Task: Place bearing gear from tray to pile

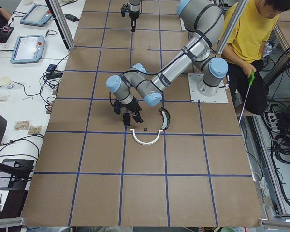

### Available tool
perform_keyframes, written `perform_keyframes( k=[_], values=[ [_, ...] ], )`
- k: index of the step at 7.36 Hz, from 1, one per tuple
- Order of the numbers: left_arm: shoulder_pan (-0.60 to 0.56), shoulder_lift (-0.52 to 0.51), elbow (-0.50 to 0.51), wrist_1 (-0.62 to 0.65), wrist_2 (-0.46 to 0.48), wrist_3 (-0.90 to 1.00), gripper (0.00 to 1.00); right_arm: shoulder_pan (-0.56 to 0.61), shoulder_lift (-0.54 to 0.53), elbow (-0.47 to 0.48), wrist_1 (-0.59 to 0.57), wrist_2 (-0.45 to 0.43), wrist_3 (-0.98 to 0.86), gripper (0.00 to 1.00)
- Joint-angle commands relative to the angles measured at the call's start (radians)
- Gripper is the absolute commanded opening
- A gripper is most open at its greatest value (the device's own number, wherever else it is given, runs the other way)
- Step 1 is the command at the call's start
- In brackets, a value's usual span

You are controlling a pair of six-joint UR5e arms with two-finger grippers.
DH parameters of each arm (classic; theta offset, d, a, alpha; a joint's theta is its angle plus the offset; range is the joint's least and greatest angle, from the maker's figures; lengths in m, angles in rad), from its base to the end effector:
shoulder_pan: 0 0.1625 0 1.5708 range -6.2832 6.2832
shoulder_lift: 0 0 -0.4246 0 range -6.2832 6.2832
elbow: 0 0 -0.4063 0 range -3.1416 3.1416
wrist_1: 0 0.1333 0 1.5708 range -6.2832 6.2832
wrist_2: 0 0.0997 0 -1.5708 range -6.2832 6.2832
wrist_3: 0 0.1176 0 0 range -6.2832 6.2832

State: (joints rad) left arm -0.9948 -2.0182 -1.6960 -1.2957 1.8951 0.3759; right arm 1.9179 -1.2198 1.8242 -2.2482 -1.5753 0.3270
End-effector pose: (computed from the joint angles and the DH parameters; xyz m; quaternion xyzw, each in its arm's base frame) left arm 0.2398 -0.5452 0.1894 -0.0737 0.9735 0.2032 0.0749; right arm 0.3250 -0.5081 0.2203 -0.0100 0.9993 -0.0352 0.0099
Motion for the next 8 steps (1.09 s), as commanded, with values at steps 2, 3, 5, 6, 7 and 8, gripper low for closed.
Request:
perform_keyframes(
  k=[2, 3, 5, 6, 7, 8],
  values=[
    [-0.109, 0.042, 0.088, 0.0, -0.126, -0.002, 1.0, 0.118, 0.077, 0.007, -0.065, 0.061, 0.162, 0.14],
    [-0.137, 0.073, 0.096, 0.0, -0.175, -0.002, 1.0, 0.116, 0.083, 0.012, -0.068, 0.06, 0.144, 0.31],
    [-0.252, 0.096, 0.096, 0.001, -0.287, -0.129, 1.0, 0.066, 0.071, -0.012, -0.064, 0.034, 0.072, 1.0],
    [-0.337, 0.105, 0.096, 0.003, -0.321, -0.223, 1.0, -0.029, 0.037, -0.043, -0.022, 0.014, -0.012, 1.0],
    [-0.419, 0.093, 0.096, 0.028, -0.324, -0.309, 1.0, -0.124, -0.019, -0.069, 0.101, 0.017, -0.149, 1.0],
    [-0.511, 0.087, 0.087, 0.044, -0.324, -0.363, 1.0, -0.236, -0.088, -0.107, 0.231, 0.008, -0.313, 1.0]
  ],
)
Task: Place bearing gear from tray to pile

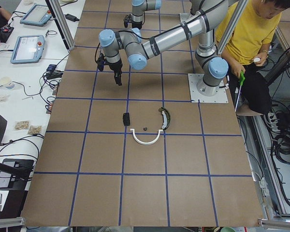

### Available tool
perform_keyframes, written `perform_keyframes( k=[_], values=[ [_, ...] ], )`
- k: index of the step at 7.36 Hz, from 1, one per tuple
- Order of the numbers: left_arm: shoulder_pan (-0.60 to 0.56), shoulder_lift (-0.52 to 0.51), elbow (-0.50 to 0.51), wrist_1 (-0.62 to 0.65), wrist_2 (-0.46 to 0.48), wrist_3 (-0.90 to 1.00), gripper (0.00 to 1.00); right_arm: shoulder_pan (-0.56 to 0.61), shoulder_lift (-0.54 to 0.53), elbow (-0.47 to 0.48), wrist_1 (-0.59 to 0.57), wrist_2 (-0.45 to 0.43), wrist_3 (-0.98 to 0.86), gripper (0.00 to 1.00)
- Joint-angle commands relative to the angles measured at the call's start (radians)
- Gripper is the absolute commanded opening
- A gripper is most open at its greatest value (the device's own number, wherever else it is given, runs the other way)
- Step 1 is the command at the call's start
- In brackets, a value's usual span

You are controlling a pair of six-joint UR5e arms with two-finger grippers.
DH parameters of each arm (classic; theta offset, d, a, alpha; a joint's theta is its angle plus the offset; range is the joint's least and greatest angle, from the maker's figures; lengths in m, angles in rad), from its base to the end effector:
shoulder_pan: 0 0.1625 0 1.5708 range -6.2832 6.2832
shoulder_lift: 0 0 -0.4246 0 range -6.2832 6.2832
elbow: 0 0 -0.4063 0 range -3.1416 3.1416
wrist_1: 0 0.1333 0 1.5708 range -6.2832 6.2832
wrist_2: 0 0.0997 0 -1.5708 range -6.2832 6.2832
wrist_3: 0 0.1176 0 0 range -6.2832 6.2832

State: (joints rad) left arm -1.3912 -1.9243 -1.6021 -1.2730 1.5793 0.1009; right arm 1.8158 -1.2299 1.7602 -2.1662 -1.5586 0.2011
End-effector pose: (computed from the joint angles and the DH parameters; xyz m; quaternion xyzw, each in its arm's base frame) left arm -0.0207 -0.6265 0.2825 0.0391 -0.9983 -0.0437 0.0019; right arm 0.2761 -0.5490 0.2463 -0.0221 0.9992 -0.0304 0.0131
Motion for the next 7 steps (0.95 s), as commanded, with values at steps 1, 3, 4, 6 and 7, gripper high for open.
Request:
perform_keyframes(
  k=[1, 3, 4, 6, 7],
  values=[
    [-0.22, -0.018, -0.013, 0.058, -0.007, -0.124, 1.0, -0.239, -0.132, -0.083, 0.284, -0.009, -0.319, 1.0],
    [-0.387, -0.035, -0.06, 0.2, -0.013, -0.243, 1.0, -0.372, -0.212, -0.169, 0.489, -0.014, -0.475, 1.0],
    [-0.434, -0.044, -0.097, 0.21, -0.037, -0.307, 1.0, -0.386, -0.235, -0.232, 0.584, -0.073, -0.505, 1.0],
    [-0.471, -0.07, -0.15, 0.241, -0.117, -0.378, 1.0, -0.374, -0.353, -0.265, 0.705, -0.065, -0.452, 1.0],
    [-0.482, -0.085, -0.159, 0.241, -0.122, -0.412, 1.0, -0.337, -0.355, -0.26, 0.712, -0.032, -0.333, 1.0]
  ],
)
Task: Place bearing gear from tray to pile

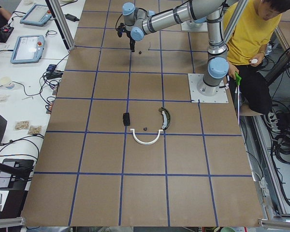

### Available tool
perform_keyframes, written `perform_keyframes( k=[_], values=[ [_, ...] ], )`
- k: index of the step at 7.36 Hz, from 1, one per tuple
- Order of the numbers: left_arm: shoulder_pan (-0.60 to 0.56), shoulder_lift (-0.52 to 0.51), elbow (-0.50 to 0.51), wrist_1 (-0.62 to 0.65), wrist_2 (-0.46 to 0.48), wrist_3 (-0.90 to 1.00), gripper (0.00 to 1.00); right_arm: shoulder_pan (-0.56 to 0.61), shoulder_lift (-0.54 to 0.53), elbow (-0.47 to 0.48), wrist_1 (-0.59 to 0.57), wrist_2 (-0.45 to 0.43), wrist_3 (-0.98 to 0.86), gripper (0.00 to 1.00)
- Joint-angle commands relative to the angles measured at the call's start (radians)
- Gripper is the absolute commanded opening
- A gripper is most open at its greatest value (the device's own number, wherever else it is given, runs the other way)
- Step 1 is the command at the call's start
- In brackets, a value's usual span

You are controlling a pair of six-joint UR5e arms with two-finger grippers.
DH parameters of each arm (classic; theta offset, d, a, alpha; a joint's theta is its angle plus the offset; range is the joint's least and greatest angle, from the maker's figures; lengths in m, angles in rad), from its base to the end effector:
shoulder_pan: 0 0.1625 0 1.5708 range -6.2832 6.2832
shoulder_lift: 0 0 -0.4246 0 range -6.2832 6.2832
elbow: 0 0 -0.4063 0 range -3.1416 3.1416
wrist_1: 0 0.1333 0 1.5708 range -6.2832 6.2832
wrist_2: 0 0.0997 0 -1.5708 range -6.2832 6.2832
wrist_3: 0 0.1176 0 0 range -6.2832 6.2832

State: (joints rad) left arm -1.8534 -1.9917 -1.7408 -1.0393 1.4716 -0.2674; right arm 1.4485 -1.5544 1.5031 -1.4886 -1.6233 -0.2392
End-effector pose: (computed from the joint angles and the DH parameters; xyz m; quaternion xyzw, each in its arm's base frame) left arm -0.3075 -0.5391 0.2009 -0.0061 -0.9983 -0.0420 0.0396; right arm 0.0641 -0.5205 0.4874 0.0588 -0.9978 -0.0199 0.0230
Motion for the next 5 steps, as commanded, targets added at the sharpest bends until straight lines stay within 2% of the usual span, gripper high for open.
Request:
perform_keyframes(
  k=[1, 3, 4, 5],
  values=[
    [-0.036, -0.039, -0.022, 0.01, -0.017, -0.044, 1.0, 0.089, -0.03, 0.0, 0.033, 0.03, 0.147, 1.0],
    [-0.055, -0.071, -0.022, 0.01, -0.019, -0.049, 1.0, 0.148, -0.023, 0.008, 0.021, 0.026, 0.189, 1.0],
    [-0.064, -0.075, -0.022, 0.01, -0.016, -0.039, 0.95, 0.145, 0.011, 0.003, -0.004, 0.02, 0.175, 1.0],
    [-0.064, -0.075, -0.02, 0.01, -0.016, -0.036, 0.8, 0.138, 0.073, -0.007, -0.051, 0.019, 0.173, 1.0]
  ],
)
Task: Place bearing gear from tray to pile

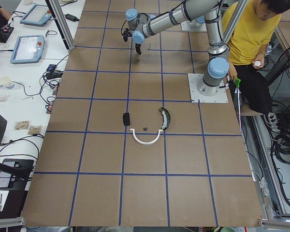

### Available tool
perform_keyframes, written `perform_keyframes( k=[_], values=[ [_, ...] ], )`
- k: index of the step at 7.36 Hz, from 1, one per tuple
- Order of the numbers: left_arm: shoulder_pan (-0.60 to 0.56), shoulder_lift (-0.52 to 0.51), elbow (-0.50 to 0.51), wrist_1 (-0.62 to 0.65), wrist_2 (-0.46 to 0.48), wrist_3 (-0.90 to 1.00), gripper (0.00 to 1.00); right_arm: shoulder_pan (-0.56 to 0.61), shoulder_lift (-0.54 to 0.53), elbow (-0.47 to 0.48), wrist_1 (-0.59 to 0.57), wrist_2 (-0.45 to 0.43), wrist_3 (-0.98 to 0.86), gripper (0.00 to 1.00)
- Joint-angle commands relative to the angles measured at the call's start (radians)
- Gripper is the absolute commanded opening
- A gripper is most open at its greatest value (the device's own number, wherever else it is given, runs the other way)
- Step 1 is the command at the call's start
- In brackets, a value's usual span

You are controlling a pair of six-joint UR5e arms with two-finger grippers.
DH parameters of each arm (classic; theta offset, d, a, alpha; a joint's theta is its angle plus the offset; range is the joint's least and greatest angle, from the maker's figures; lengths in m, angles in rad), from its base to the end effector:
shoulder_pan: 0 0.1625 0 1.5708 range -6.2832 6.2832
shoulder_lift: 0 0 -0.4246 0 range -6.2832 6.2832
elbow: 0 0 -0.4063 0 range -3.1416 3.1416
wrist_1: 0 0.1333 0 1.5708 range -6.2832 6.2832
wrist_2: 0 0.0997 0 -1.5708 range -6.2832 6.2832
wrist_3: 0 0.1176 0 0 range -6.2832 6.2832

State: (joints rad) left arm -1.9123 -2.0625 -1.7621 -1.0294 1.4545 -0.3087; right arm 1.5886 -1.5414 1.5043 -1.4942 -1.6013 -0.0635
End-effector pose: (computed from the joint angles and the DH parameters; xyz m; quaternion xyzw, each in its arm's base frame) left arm -0.3387 -0.5141 0.1507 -0.0122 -0.9957 -0.0854 0.0324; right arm 0.1388 -0.5111 0.4806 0.0409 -0.9989 -0.0201 0.0148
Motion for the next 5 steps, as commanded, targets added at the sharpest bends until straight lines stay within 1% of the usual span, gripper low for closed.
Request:
perform_keyframes(
  k=[1, 2, 3, 4, 5],
  values=[
    [-0.004, -0.007, 0.001, 0.0, 0.004, 0.013, 0.55, -0.002, 0.072, -0.01, -0.095, -0.006, 0.002, 1.0],
    [-0.004, -0.017, 0.006, 0.0, 0.007, 0.013, 0.4, -0.002, 0.072, -0.007, -0.095, -0.008, 0.001, 1.0],
    [-0.004, -0.027, 0.007, 0.0, 0.01, 0.014, 0.29, -0.002, 0.072, -0.009, -0.09, -0.008, 0.001, 1.0],
    [-0.004, -0.028, 0.003, 0.0, 0.01, 0.011, 0.07, -0.002, 0.072, -0.006, -0.095, -0.008, 0.001, 1.0],
    [-0.004, -0.028, 0.007, 0.0, 0.012, 0.013, 0.0, -0.001, 0.069, 0.005, -0.09, -0.009, 0.002, 1.0]
  ],
)
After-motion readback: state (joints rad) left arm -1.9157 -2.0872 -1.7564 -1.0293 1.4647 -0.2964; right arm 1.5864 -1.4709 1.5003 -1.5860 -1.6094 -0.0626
